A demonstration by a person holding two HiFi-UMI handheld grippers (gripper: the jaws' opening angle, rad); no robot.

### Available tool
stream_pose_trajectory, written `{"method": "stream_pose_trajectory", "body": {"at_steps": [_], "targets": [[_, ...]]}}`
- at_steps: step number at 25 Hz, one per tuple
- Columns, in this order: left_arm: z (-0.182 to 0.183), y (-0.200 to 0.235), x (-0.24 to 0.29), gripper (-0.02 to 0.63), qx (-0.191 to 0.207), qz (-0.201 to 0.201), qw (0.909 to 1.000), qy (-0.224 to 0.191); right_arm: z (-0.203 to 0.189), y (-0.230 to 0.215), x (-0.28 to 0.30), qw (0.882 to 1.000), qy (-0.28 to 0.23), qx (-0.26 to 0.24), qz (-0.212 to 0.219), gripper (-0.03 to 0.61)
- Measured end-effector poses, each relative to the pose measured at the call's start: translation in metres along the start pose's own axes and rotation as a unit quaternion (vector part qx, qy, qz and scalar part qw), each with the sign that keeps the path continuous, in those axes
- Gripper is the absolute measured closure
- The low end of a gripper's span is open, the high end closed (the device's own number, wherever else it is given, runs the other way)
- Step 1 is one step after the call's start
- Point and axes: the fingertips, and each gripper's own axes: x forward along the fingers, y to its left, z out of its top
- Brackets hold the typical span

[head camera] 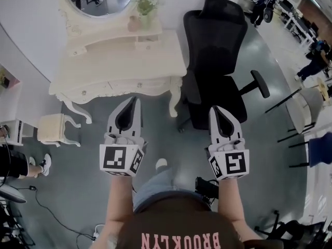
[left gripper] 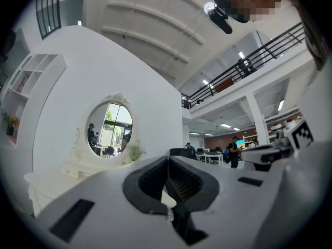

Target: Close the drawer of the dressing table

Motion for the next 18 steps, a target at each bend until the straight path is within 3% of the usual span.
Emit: {"method": "stream_pose_trajectory", "body": {"at_steps": [5, 18], "targets": [[-0.006, 0.033, 0.048, 0.604, -0.007, -0.007, 0.9999, 0.005, -0.001, 0.003, 0.062, 1.0, 0.002, -0.017, 0.01, 0.58], [-0.045, 0.081, 0.125, 0.604, -0.013, 0.005, 0.9996, 0.024, -0.036, -0.044, 0.142, 0.999, 0.028, 0.015, -0.016, 0.58]]}}
